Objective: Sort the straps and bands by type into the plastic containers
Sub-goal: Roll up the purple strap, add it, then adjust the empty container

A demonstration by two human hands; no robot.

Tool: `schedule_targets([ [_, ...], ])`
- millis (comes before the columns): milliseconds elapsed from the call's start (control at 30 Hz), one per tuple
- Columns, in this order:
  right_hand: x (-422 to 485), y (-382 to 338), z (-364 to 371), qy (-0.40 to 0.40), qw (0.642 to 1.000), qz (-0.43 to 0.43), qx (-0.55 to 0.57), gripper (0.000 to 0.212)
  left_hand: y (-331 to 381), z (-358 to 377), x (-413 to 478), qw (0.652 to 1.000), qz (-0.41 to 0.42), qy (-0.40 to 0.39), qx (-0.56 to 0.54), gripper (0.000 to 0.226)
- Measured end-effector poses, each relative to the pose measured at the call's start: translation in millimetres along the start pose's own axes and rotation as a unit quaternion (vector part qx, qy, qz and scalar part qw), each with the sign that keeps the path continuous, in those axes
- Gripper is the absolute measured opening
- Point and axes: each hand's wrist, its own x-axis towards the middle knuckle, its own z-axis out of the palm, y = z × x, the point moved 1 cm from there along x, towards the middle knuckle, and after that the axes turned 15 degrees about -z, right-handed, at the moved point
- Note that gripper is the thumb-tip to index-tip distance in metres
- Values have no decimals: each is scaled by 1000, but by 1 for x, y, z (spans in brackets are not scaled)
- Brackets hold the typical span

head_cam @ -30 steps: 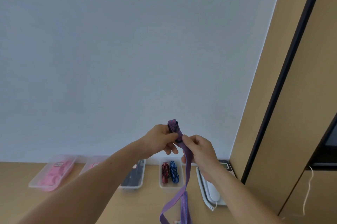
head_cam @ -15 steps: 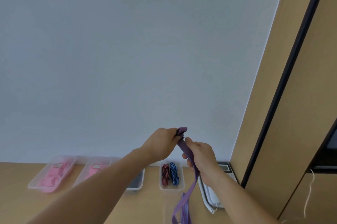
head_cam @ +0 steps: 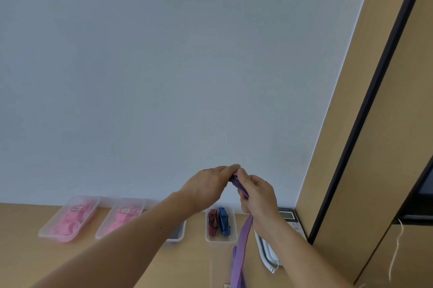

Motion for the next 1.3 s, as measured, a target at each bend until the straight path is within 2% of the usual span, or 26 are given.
schedule_targets([
  [67, -2, 0, -1, -3, 999, 2, 37, 33, 1, -1, -3, 991, -48, -34, -122, 62],
  [100, -2, 0, -2, -4, 999, -2, 47, 31, 1, -1, -3, 970, -99, -63, -211, 64],
  [133, -2, 0, -3, -5, 999, -9, 50, 29, 3, -2, -3, 931, -161, -94, -314, 64],
  [167, -3, 0, -4, -7, 999, -16, 48, 26, 6, -4, -2, 877, -214, -123, -412, 56],
  [233, -4, 0, -6, -14, 999, -29, 42, 22, 15, -12, -3, 777, -263, -179, -543, 29],
  [300, -7, 1, -7, -24, 998, -35, 42, 18, 23, -16, -4, 732, -258, -198, -599, 34],
  [333, -7, 1, -7, -28, 998, -33, 40, 16, 25, -17, -4, 727, -250, -192, -610, 32],
  [500, -7, 1, -13, -25, 999, 11, -20, 28, 24, -14, -3, 753, -213, -172, -598, 28],
  [700, -11, -4, -9, -20, 997, 4, -70, 47, 26, -9, -2, 751, -231, -94, -611, 24],
  [833, -11, -6, -6, -10, 998, 1, -66, 45, 24, -7, -1, 772, -235, -42, -589, 21],
  [1000, -9, -11, -4, -14, 998, 12, -56, 45, 21, -9, -3, 866, -186, 35, -464, 18],
  [1100, -8, -17, -5, -14, 999, 25, -44, 49, 15, -6, -9, 917, -118, 35, -379, 15],
  [1167, -6, -20, -6, -18, 999, 32, -41, 58, 11, -3, -12, 950, -63, 49, -303, 25],
  [1300, -3, -22, -9, -30, 998, 33, -37, 66, 3, -2, -9, 975, 53, 94, -195, 34],
])
